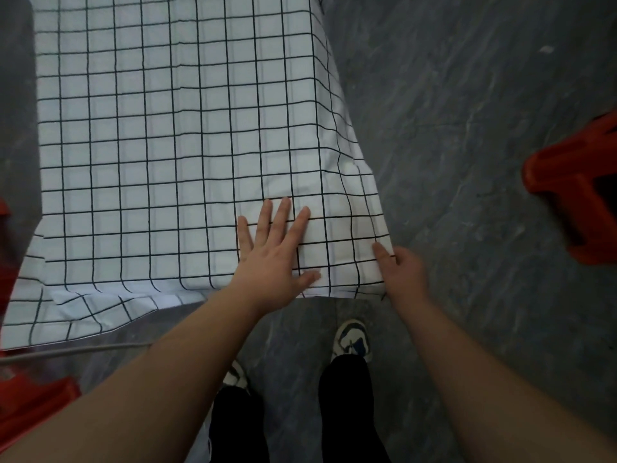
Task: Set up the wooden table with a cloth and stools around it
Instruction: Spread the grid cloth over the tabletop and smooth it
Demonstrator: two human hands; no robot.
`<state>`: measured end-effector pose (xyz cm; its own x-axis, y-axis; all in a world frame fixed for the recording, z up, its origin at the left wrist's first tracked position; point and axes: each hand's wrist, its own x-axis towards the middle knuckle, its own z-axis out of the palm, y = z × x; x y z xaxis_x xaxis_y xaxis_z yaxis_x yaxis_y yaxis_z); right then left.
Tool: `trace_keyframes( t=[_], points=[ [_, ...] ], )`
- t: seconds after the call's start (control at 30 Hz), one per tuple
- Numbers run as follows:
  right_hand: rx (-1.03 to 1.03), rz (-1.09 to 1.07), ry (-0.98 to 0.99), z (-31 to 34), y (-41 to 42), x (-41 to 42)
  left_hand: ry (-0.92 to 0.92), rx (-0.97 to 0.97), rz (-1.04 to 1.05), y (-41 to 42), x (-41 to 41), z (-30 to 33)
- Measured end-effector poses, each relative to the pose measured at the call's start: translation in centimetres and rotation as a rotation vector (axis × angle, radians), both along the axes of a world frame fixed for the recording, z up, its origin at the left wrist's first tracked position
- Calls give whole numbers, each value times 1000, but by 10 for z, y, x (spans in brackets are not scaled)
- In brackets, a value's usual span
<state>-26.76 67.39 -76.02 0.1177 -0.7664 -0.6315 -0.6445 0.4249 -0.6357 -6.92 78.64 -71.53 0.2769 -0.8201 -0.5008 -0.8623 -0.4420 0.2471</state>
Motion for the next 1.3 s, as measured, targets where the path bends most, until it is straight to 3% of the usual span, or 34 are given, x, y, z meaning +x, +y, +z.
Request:
trace_keyframes(
  t=[0.13, 0.2, 0.27, 0.33, 0.43, 0.5, 0.6, 0.73, 0.8, 0.93, 1.03, 1.3],
  points=[
    [47, 143, 238, -17, 10, 6, -17, -14, -6, 0, 0, -3],
    [-142, 231, 384, -17, 18, 7, -36, -10, -9, 0, -1, -5],
    [-452, 305, 327, -6, 30, 9, -51, -12, -16, 1, -2, -6],
    [-563, 519, 152, 7, 43, 11, -55, -21, -13, 1, -2, -7],
    [-328, 766, 45, 9, 58, 15, -57, -29, -17, 1, -2, -7],
    [-275, 752, 69, -1, 64, 20, -69, -25, -26, 1, -2, -8],
    [-290, 636, 96, -8, 59, 31, -96, -8, -39, 1, -3, -9],
    [-402, 680, 325, 3, 49, 35, -98, -3, -42, 1, -3, -10],
    [-437, 663, 337, 10, 46, 37, -94, -11, -40, 1, -3, -11],
    [-235, 789, 17, 25, 27, 55, -94, -6, -47, 1, -2, -11],
    [-67, 678, -192, 26, 23, 67, -95, 7, -53, 0, -1, -11],
    [-140, 645, 88, 23, 46, 54, -115, 5, -60, 2, -4, -11]
  ],
)
